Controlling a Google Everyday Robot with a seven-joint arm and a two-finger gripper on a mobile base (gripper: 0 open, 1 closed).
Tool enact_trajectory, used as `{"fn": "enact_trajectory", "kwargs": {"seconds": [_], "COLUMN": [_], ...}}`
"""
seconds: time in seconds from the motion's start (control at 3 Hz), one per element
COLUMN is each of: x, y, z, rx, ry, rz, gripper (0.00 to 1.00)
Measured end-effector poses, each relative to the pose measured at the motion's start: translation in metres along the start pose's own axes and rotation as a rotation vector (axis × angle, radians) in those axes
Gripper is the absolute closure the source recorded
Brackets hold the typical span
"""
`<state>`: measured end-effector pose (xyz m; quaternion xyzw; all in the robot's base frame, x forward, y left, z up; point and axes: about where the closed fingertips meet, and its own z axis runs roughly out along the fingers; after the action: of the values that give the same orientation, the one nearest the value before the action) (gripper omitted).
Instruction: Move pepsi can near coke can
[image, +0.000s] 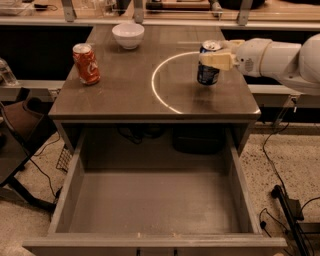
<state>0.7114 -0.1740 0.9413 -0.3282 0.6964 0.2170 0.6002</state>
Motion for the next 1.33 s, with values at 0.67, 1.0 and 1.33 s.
{"fn": "enact_trajectory", "kwargs": {"seconds": [0.67, 1.0, 1.33], "x": [-0.054, -0.059, -0.056], "y": [0.055, 0.120, 0.157], "z": [0.017, 0.041, 0.062], "rx": [-0.097, -0.216, -0.301], "ry": [0.018, 0.022, 0.012], "rz": [-0.084, -0.043, 0.005], "gripper": [1.00, 1.00, 1.00]}}
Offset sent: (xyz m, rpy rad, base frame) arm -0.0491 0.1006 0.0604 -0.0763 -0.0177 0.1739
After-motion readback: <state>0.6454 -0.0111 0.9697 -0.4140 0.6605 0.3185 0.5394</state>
